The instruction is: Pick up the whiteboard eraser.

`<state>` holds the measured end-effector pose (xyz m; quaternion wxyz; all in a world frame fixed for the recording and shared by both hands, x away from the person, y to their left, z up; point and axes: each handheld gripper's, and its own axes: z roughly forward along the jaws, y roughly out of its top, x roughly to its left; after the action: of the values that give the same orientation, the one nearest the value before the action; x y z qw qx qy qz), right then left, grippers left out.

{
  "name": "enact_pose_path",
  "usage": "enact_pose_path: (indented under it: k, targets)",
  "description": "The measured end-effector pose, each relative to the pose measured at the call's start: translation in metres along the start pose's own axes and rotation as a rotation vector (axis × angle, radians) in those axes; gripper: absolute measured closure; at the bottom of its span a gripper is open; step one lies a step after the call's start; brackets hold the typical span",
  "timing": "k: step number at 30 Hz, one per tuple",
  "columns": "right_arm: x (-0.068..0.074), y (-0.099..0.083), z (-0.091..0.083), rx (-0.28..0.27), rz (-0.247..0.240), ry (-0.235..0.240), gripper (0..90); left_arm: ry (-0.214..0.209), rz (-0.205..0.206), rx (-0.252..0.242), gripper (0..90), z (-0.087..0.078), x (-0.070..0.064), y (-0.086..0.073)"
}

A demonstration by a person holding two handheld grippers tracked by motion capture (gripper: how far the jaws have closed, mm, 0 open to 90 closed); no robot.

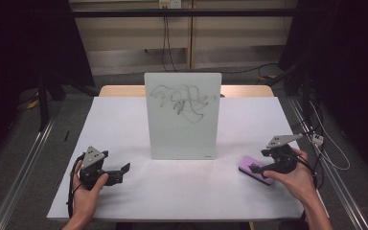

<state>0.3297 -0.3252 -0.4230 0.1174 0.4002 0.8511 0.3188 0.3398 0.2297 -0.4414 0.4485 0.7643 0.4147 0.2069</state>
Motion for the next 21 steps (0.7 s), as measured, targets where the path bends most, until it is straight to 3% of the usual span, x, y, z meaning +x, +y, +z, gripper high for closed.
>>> enact_pose_path:
  k: [5, 13, 15, 21]
  targets:
    - [0.0038, 0.0012, -0.0002, 0.041, -0.040, 0.024, 30.2, 0.009, -0.006, 0.000, 5.5, 0.0001, 0.0006, -0.0001]
    - [0.0068, 0.0005, 0.0055, 0.129, -0.113, 0.004, 34.3, 0.002, -0.002, 0.007, 5.5, 0.0004, 0.0004, -0.0007]
    - [0.0061, -0.0014, 0.0063, 0.138, -0.114, 0.020, 38.1, 0.000, -0.004, 0.005, 5.4, 0.0000, 0.0005, -0.0007]
    - [0.0084, -0.0015, 0.0086, 0.175, -0.138, 0.010, 38.8, 0.002, 0.000, 0.007, 5.5, 0.0007, -0.0001, -0.0003]
